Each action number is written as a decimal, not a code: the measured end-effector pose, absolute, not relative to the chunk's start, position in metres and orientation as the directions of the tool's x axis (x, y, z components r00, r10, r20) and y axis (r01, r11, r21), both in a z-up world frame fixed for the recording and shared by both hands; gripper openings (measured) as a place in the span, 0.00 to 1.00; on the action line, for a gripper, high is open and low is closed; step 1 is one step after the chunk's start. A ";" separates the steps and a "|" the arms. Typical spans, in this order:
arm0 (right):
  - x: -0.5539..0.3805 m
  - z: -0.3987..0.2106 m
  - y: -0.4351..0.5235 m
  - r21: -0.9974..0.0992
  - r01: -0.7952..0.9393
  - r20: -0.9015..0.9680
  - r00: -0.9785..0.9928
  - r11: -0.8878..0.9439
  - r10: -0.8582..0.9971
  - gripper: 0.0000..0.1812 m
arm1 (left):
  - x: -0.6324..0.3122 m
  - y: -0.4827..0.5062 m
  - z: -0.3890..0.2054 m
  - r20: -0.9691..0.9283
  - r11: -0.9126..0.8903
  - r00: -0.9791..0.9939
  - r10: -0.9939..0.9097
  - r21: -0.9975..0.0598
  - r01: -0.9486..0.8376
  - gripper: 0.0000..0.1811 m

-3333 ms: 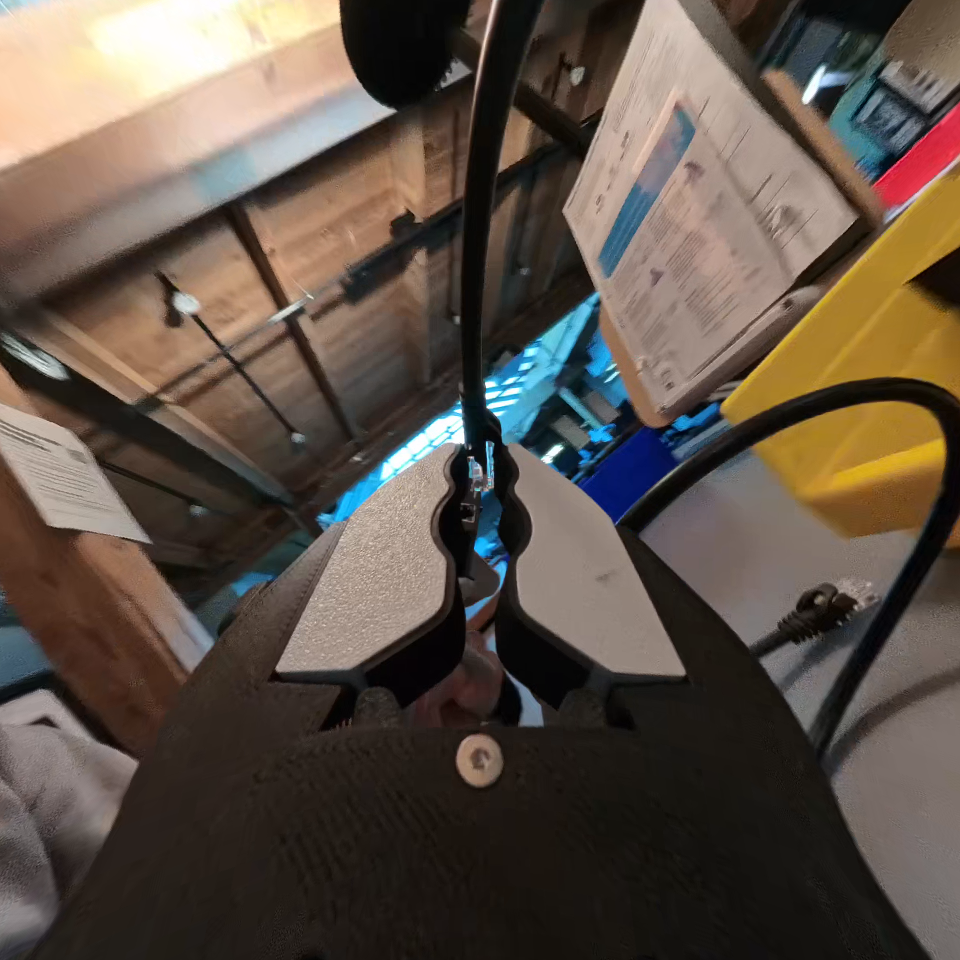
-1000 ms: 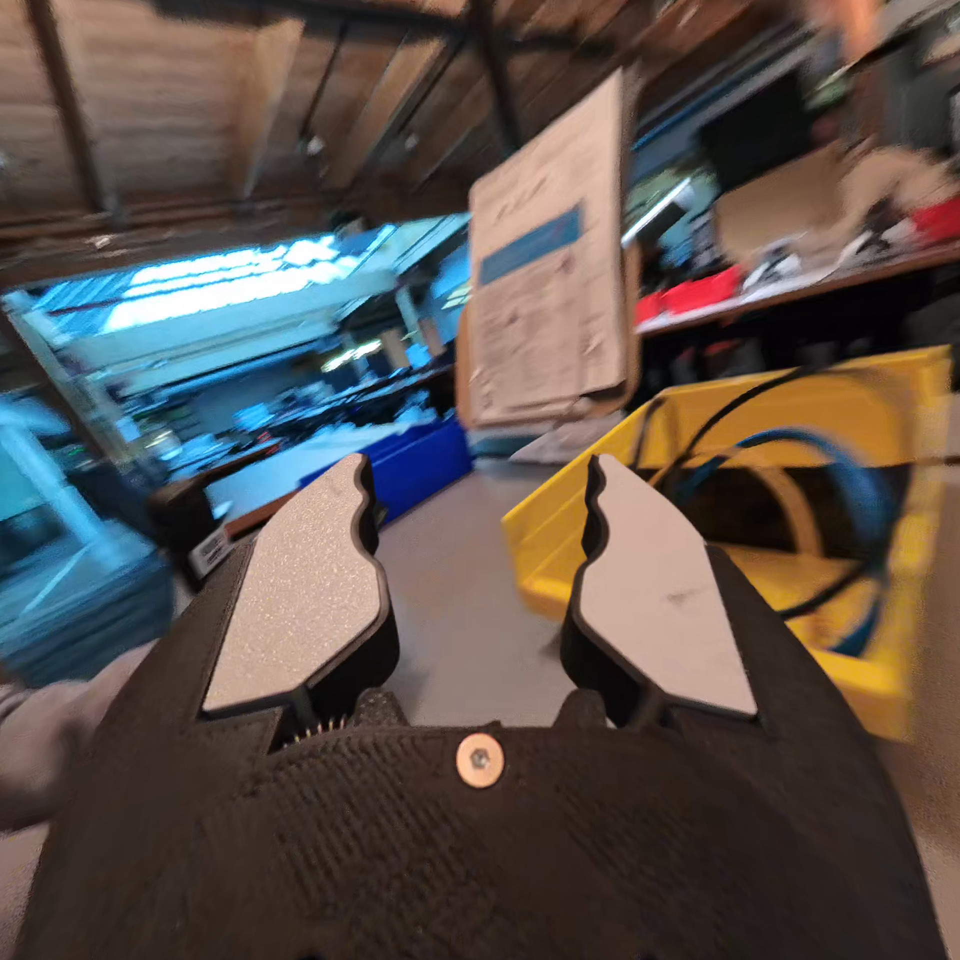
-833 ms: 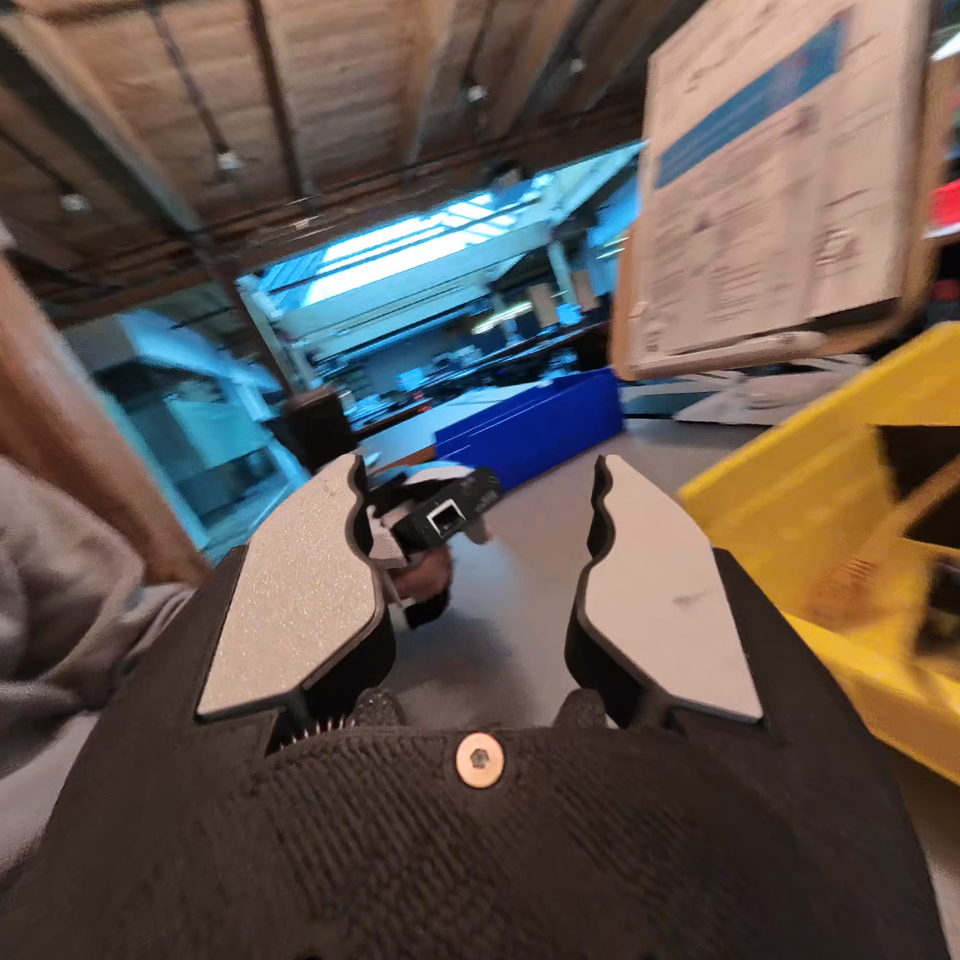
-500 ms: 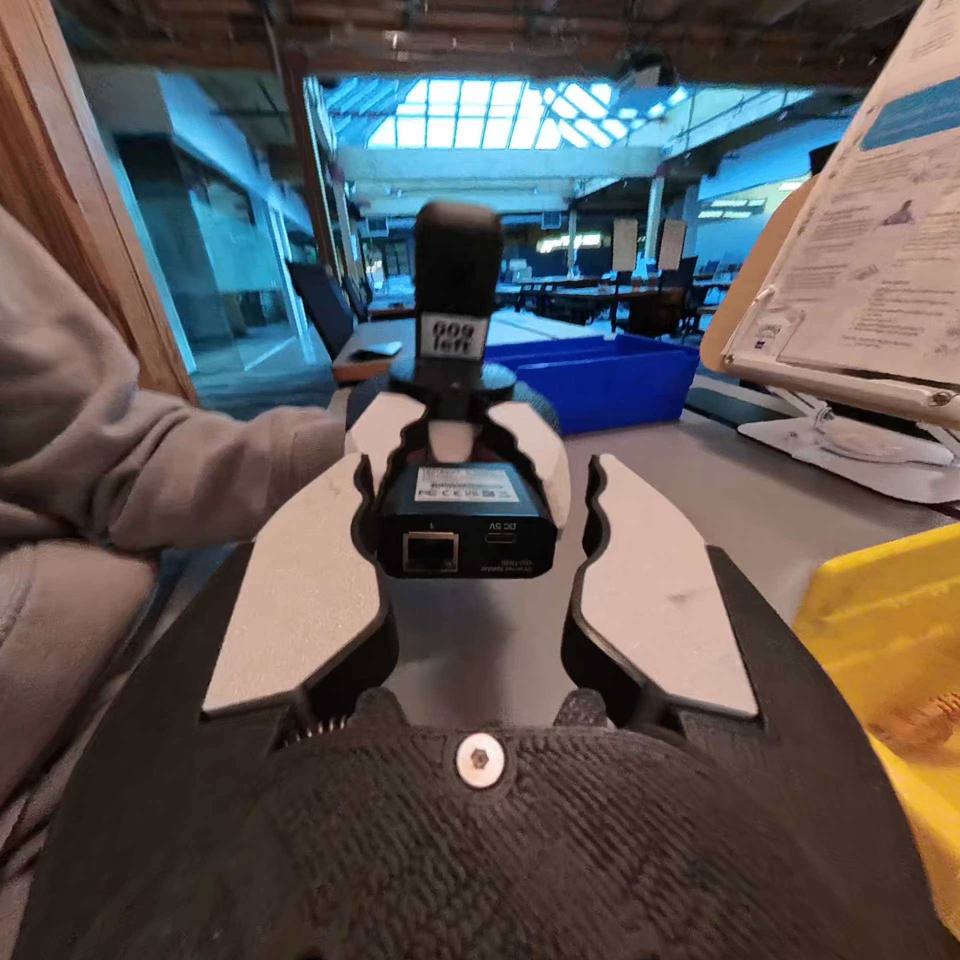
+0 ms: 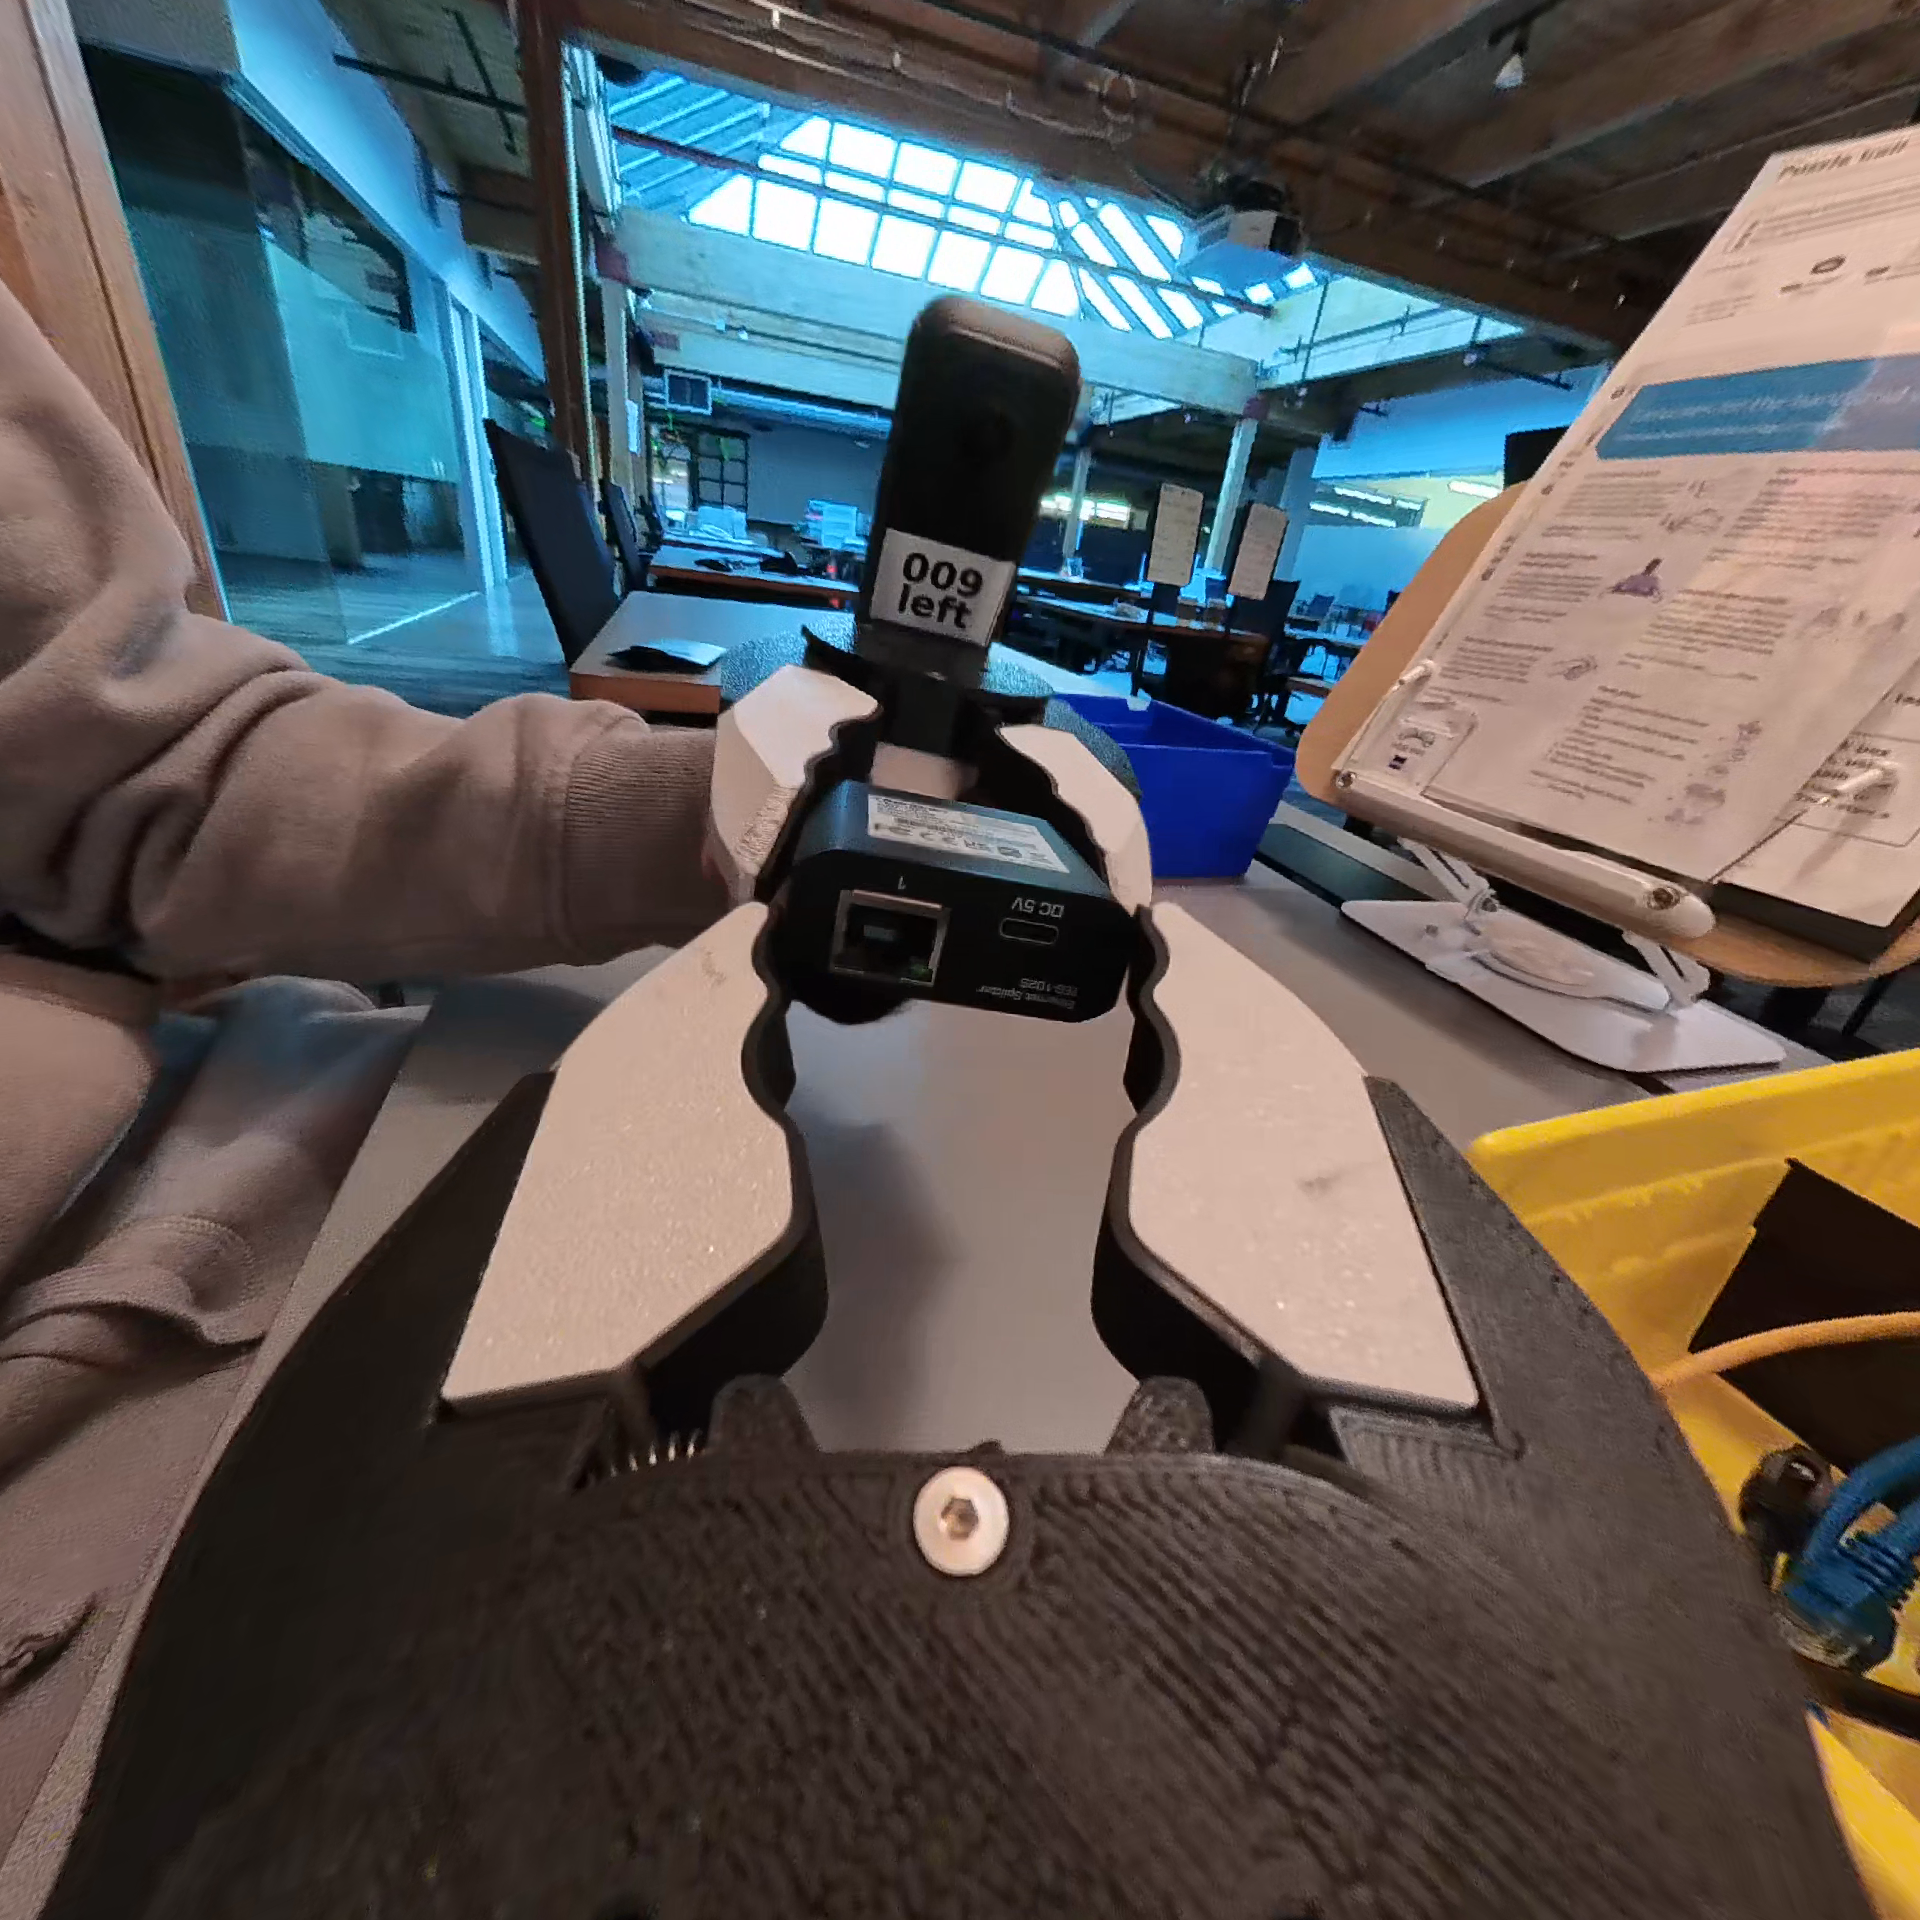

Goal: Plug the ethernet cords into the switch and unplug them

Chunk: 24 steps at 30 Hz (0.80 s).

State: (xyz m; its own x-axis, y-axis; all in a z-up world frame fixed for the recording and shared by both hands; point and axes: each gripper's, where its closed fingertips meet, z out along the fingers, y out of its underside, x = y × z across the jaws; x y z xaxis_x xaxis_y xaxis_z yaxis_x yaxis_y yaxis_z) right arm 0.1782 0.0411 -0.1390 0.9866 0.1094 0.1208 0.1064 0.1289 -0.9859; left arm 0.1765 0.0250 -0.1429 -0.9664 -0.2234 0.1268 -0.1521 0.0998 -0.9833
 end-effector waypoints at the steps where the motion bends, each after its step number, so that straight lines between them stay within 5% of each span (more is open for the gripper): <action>1: 0.180 -0.141 0.042 -0.989 0.097 0.109 0.988 0.115 0.109 0.34 | 0.178 0.026 -0.144 0.112 0.113 -0.965 -0.236 -0.983 -0.142 0.34; 24: 0.199 -0.148 0.047 -0.995 0.052 0.052 0.999 0.084 -0.002 0.28 | 0.199 0.047 -0.155 0.104 0.050 -0.976 -0.193 -0.992 -0.116 0.34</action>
State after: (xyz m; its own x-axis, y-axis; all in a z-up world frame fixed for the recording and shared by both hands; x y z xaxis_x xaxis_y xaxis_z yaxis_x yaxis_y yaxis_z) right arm 0.1987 0.0471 -0.1483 0.9986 -0.0021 0.0521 0.0520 0.0844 -0.9951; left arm 0.1995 0.0472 -0.1550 -0.9756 -0.1934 0.1043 -0.1161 0.0504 -0.9920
